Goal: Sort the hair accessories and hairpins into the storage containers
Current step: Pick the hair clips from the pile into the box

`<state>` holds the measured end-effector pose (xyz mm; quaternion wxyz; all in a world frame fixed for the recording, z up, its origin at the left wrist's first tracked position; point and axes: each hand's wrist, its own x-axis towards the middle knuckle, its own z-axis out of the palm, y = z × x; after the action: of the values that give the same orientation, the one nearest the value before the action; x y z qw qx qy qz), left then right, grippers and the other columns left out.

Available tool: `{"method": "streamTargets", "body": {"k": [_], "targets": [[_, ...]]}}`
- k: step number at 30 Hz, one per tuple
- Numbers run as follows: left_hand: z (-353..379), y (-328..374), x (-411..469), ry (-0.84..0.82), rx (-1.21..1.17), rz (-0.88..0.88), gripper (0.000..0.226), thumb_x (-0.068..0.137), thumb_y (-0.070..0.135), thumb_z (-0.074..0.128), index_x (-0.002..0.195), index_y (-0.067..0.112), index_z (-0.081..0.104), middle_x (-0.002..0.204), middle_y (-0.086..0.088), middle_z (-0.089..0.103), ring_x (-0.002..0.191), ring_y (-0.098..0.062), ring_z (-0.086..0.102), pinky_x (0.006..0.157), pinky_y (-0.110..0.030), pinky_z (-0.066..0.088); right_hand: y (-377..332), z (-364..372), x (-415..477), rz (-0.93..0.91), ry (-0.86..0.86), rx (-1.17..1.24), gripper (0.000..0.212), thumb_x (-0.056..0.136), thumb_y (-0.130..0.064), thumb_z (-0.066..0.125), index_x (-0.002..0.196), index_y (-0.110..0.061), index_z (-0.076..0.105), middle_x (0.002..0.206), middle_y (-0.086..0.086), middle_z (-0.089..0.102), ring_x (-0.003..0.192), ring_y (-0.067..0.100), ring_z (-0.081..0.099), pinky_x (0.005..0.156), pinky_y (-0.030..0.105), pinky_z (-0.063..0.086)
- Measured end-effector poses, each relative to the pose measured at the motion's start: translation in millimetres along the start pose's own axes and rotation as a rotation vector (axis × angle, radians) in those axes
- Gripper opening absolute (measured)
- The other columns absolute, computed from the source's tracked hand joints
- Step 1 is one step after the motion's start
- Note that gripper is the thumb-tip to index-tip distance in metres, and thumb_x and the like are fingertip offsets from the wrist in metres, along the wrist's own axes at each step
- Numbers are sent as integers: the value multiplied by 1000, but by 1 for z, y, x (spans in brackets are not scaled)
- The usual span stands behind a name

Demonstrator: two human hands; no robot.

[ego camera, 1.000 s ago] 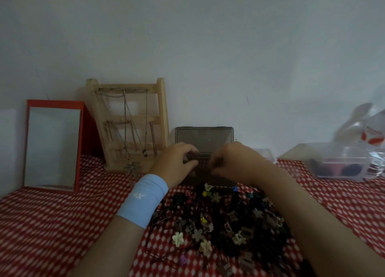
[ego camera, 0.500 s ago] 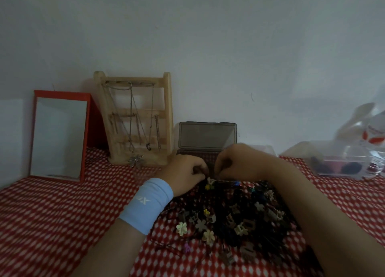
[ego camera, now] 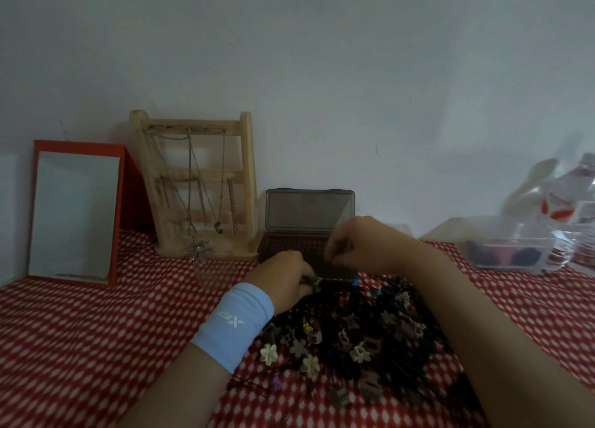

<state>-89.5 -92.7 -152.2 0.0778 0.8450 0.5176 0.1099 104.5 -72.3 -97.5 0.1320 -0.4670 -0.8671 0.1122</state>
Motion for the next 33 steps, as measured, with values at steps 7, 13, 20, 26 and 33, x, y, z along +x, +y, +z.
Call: {"method": "streamTargets", "body": {"k": [7, 13, 20, 26, 33], "targets": [[-2, 3, -3, 16, -1, 23, 23, 92, 27, 62, 113, 22, 70, 122, -1, 61, 112, -18, 57, 95, -28, 46, -4, -13, -15, 118, -449, -46, 29, 75, -27, 84, 101, -38, 76, 92, -19, 72, 82, 0, 69, 85, 26, 55], [3, 4, 1, 12, -106, -20, 37, 98, 26, 52, 135, 29, 54, 135, 0, 58, 123, -18, 53, 105, -31, 42, -1, -4, -14, 165, -489, -241, 40, 76, -23, 82, 114, -33, 74, 106, -15, 66, 105, 13, 63, 97, 36, 52], [-2, 4, 2, -56, 20, 12, 37, 93, 23, 61, 130, 20, 62, 125, -3, 61, 117, -19, 55, 96, -22, 41, 1, -10, -14, 111, -336, -35, 7, 86, -27, 73, 85, -34, 73, 91, -13, 74, 84, 6, 69, 82, 29, 57], [-24, -6, -7, -17, -295, -63, 25, 89, 19, 67, 114, 23, 67, 95, 6, 72, 68, -6, 67, 64, -14, 52, -3, -7, -7, 85, 14, 159, 8, 90, -21, 64, 86, -27, 66, 85, -4, 72, 76, 12, 70, 61, 15, 47], [-44, -17, -14, 247, -615, -118, 19, 84, 5, 72, 95, 21, 70, 81, 0, 67, 64, -10, 65, 65, -22, 56, 5, 11, 5, 97, 345, 180, 20, 90, -22, 72, 109, -26, 71, 99, -13, 60, 82, 6, 63, 70, 15, 46]]}}
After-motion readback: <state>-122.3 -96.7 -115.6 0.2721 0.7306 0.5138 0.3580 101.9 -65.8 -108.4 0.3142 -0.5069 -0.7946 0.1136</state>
